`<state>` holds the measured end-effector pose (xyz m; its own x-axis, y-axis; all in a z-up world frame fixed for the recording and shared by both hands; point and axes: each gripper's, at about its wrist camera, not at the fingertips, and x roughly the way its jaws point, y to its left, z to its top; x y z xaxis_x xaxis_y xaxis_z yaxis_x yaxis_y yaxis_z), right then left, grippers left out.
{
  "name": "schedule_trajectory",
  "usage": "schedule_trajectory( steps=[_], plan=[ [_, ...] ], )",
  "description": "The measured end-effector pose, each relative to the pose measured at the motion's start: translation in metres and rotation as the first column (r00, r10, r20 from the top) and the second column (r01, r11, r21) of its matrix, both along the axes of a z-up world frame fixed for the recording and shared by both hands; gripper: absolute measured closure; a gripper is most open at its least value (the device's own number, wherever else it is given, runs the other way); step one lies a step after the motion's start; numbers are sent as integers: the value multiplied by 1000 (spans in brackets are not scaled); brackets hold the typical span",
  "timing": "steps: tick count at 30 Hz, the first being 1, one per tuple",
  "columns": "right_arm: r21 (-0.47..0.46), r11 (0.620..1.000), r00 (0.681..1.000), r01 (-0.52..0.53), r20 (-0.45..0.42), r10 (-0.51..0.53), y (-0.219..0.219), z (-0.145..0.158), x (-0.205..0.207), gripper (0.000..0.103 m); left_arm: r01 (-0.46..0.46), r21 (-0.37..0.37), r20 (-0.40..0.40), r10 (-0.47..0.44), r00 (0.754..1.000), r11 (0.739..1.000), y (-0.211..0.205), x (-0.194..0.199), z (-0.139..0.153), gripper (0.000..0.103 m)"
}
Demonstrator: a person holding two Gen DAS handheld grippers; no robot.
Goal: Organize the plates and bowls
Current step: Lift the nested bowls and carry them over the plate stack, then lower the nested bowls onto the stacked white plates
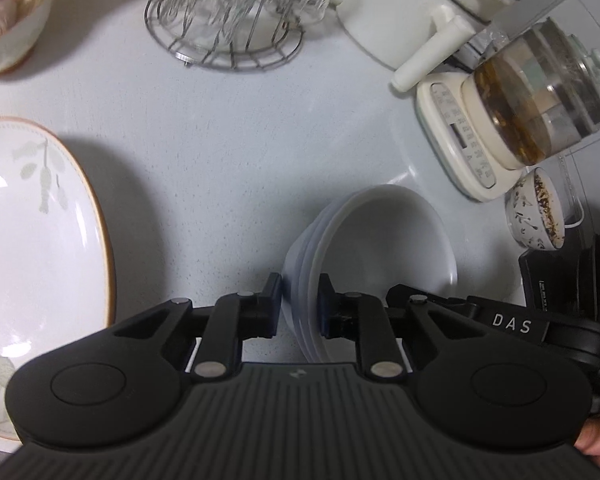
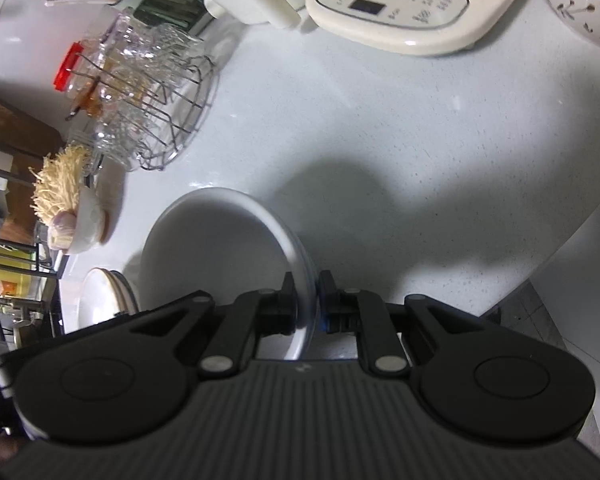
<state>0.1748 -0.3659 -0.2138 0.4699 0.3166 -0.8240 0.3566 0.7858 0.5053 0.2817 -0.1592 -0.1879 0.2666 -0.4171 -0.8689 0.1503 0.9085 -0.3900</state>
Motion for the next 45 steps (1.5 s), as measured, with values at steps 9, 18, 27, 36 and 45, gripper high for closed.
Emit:
schedule_trajectory(
  steps=[9, 18, 27, 36, 45],
  plan=[
    [-23, 1000, 997, 4, 77, -3, 10, 47, -15, 88, 17, -37, 56, -15, 998, 999, 15, -14, 48, 82],
    [-54, 999, 988, 4, 152, 4, 29, 92, -24, 87, 26, -85, 110, -16, 994, 996, 38, -22, 91, 81],
    [-68, 998, 980, -14, 198, 27, 56, 120, -30, 86, 16, -105, 151, 0, 988, 994, 69, -30, 120, 81],
    [-92, 995, 968, -45, 243, 66, 97, 133, -33, 86, -20, -126, 189, 43, 981, 992, 116, -40, 133, 81],
    [-79, 992, 963, -99, 244, 116, 156, 130, -32, 86, -76, -117, 206, 99, 974, 990, 184, -51, 134, 81]
  ],
)
